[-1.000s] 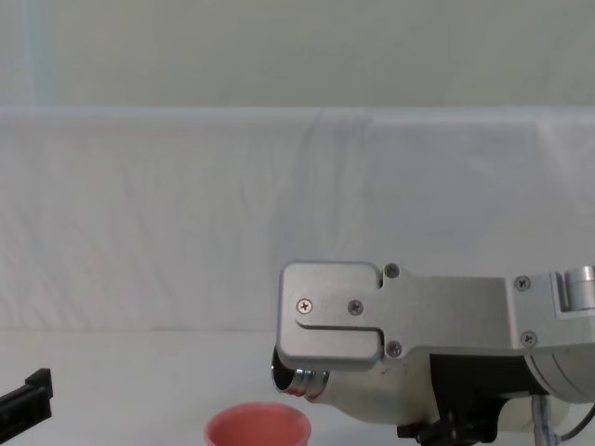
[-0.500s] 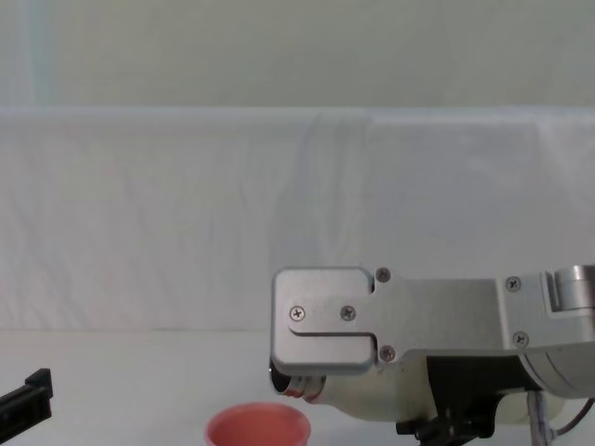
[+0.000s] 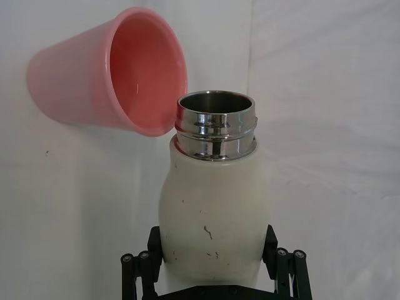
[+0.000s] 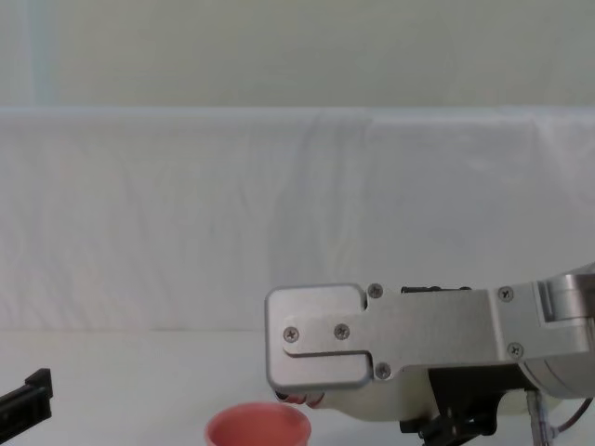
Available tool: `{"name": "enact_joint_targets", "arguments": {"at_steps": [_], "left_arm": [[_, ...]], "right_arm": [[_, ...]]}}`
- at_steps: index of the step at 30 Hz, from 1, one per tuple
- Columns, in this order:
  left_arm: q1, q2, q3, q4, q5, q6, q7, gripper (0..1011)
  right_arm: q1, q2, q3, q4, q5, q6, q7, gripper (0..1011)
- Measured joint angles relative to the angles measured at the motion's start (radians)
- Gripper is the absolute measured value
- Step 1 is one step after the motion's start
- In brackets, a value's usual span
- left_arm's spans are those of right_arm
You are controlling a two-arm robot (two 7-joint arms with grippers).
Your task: Grasp the thermos with one hand and pour water into the cup lid.
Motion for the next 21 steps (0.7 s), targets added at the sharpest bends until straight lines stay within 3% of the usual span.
{"name": "enact_joint_targets", "arguments": {"at_steps": [21], "left_arm": [[0.000,0.000,0.000,0.000,0.000,0.000,0.000,1001]], "right_arm": [[-0.014,-0.021,0.020,-0.006,-0.063,-0.025,0.023,957]]}}
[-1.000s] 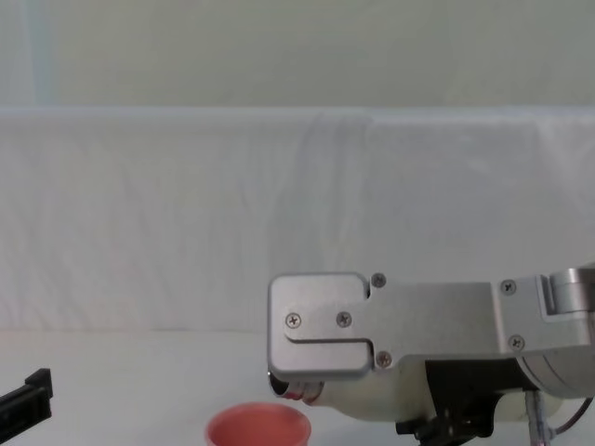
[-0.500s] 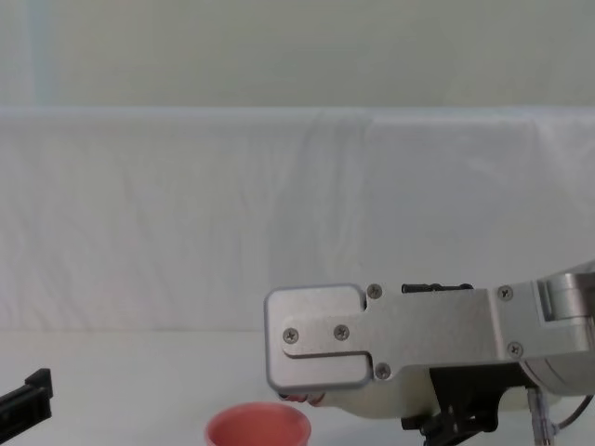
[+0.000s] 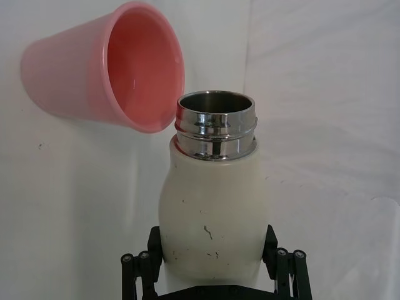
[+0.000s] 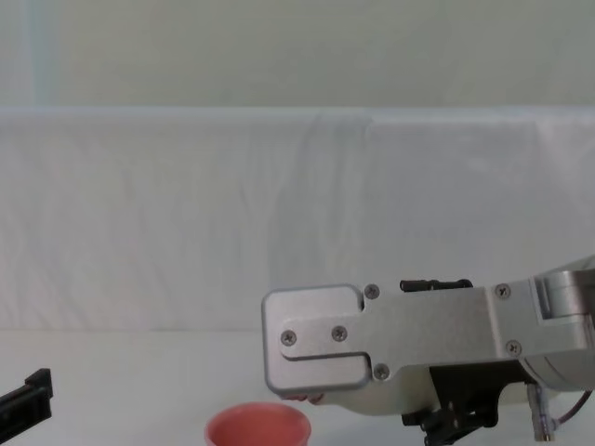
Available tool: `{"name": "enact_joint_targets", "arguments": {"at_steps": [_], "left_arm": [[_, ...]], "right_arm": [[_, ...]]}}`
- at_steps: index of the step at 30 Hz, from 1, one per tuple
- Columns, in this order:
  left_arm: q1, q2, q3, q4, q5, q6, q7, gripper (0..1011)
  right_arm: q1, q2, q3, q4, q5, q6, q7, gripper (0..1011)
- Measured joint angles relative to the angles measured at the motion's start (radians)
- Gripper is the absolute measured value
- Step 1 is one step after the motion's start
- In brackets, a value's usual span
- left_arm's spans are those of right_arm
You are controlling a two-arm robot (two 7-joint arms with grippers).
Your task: Grasp the thermos with one hand and pour water into the cup lid.
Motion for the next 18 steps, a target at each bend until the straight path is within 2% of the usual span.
{"name": "enact_joint_targets", "arguments": {"at_steps": [18], "left_arm": [[0.000,0.000,0.000,0.000,0.000,0.000,0.000,1001]], "right_arm": [[0.005,-0.006,-0.007,0.005,-0.045,-0.010,0.017,956]]}}
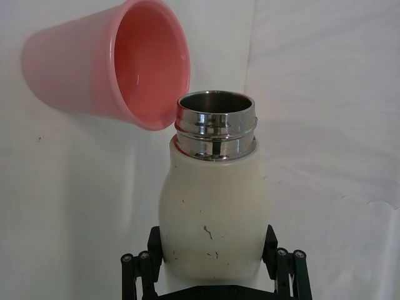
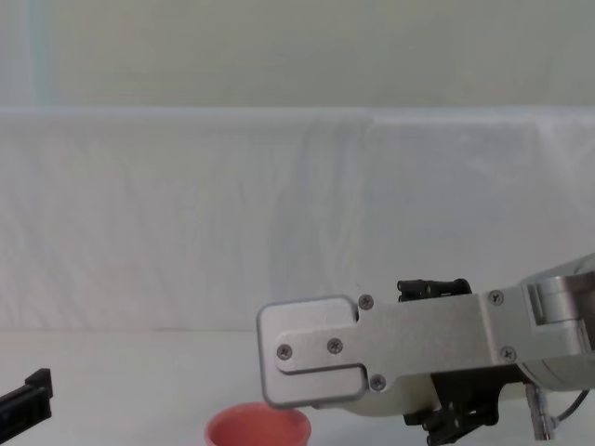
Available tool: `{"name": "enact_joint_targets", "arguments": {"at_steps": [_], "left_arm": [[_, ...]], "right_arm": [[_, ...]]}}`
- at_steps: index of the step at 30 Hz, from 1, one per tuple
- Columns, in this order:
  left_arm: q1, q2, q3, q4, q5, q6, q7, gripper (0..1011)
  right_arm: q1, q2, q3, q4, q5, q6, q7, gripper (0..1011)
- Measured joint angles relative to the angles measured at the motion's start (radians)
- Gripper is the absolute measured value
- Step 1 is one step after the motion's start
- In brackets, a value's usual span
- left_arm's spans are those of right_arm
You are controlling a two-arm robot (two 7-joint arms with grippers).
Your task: Grasp the thermos with one hand and pour water into the cup lid.
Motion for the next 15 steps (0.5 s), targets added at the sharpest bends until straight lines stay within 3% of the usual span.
{"name": "enact_joint_targets", "arguments": {"at_steps": [15], "left_arm": [[0.000,0.000,0.000,0.000,0.000,0.000,0.000,1001]], "right_arm": [[0.009,-0.003,-0.010,0.000,-0.033,-0.007,0.012,956]]}}
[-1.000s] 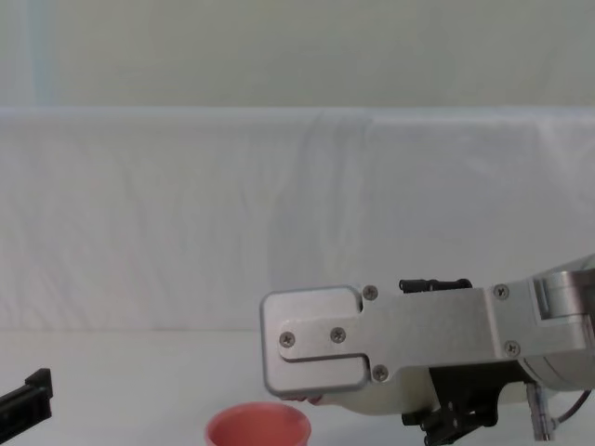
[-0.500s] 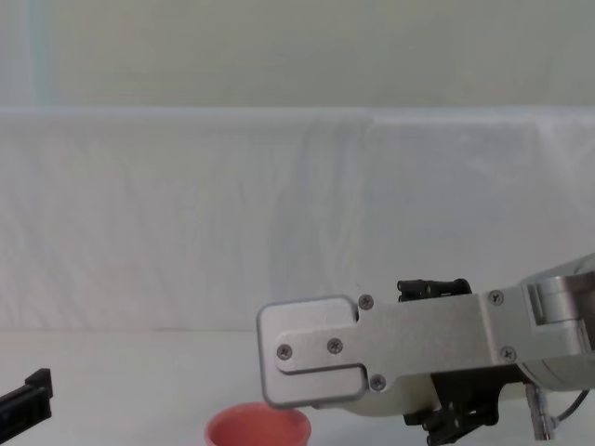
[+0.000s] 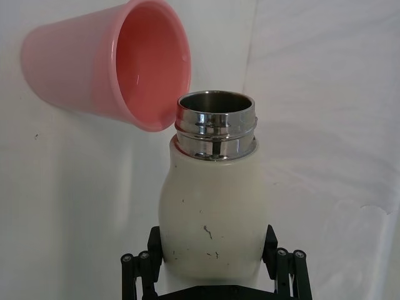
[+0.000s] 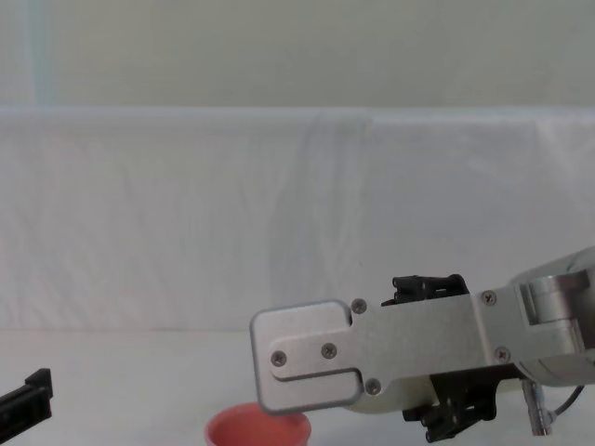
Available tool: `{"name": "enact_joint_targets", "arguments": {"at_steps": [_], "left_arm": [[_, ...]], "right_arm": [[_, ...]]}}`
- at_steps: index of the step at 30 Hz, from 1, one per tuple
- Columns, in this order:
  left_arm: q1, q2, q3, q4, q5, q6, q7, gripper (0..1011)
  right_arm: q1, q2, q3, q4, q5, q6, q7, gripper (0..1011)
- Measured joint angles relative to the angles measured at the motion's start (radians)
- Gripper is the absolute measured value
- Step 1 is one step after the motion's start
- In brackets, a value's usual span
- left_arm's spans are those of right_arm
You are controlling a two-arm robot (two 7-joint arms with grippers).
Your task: Grasp the thermos with one hand and pour water into the cup lid.
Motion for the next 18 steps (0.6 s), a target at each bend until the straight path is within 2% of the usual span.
{"name": "enact_joint_targets", "arguments": {"at_steps": [18], "left_arm": [[0.000,0.000,0.000,0.000,0.000,0.000,0.000,1001]], "right_arm": [[0.008,-0.004,-0.005,0.002,-0.017,-0.004,0.010,956]]}}
